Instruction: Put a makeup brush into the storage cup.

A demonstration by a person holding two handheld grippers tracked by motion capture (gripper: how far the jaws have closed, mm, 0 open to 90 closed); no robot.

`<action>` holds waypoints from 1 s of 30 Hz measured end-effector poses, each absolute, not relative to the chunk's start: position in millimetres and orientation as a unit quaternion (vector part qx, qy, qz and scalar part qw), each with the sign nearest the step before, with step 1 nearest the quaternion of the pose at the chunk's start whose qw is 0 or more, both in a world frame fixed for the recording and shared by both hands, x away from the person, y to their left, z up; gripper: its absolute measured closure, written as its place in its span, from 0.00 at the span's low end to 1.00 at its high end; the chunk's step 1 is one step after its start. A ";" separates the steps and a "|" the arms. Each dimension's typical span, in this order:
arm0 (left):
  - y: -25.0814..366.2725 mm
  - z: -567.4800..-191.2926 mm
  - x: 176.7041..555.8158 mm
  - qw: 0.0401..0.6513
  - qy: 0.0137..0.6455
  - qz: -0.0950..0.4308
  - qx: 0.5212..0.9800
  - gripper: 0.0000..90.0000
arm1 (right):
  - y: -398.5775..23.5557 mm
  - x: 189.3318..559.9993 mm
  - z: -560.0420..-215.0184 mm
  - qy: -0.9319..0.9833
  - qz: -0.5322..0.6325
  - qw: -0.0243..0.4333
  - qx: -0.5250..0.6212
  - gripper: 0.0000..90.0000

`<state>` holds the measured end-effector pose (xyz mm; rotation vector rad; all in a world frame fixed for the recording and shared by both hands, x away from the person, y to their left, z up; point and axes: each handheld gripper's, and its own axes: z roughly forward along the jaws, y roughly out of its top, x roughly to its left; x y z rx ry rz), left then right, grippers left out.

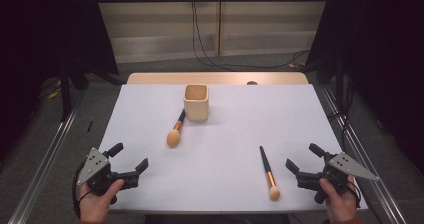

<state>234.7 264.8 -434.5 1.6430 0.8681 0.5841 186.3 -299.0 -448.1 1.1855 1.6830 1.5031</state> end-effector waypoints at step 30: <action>252.9 -424.0 240.8 0.544 0.355 0.242 0.720 0.03 | -293.3 189.2 -447.7 0.640 0.563 0.287 0.436 0.00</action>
